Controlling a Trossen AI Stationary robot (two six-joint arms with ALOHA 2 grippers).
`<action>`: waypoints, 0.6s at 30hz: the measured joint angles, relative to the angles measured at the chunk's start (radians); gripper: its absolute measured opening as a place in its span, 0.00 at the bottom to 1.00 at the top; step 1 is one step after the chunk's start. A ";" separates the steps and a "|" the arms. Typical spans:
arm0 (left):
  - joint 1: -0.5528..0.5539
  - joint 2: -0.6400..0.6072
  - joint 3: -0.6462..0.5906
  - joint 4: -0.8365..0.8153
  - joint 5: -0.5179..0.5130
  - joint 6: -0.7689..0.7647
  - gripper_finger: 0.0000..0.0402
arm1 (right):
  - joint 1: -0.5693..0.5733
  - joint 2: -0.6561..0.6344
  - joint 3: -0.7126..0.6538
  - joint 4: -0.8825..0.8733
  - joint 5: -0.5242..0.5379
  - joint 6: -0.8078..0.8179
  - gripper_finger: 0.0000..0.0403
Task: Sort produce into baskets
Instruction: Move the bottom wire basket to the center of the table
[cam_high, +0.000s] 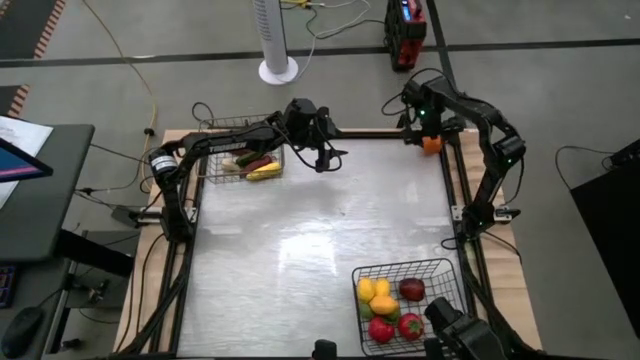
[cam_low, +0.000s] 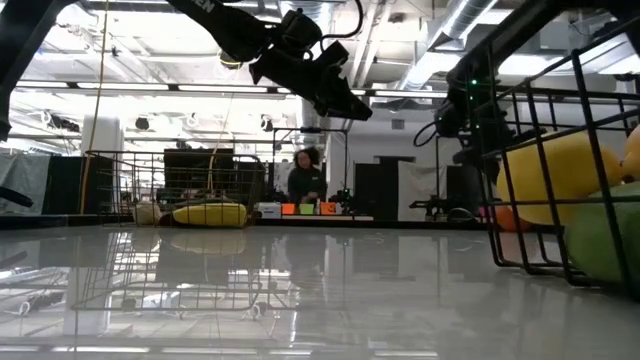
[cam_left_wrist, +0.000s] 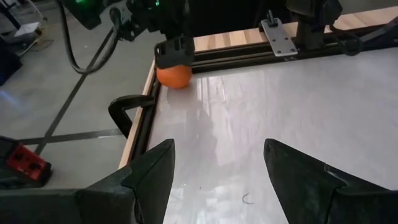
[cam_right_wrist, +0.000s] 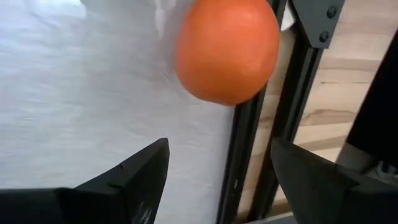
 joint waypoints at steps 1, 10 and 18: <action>0.000 0.000 0.000 0.000 0.001 0.000 0.59 | 0.000 0.001 -0.001 -0.006 -0.003 -0.009 0.77; 0.000 0.000 0.000 0.012 0.001 0.001 0.59 | 0.004 0.002 -0.001 -0.023 -0.028 -0.040 0.77; 0.000 0.000 -0.001 0.007 0.001 0.001 0.59 | 0.007 0.002 0.039 -0.125 -0.070 -0.042 0.77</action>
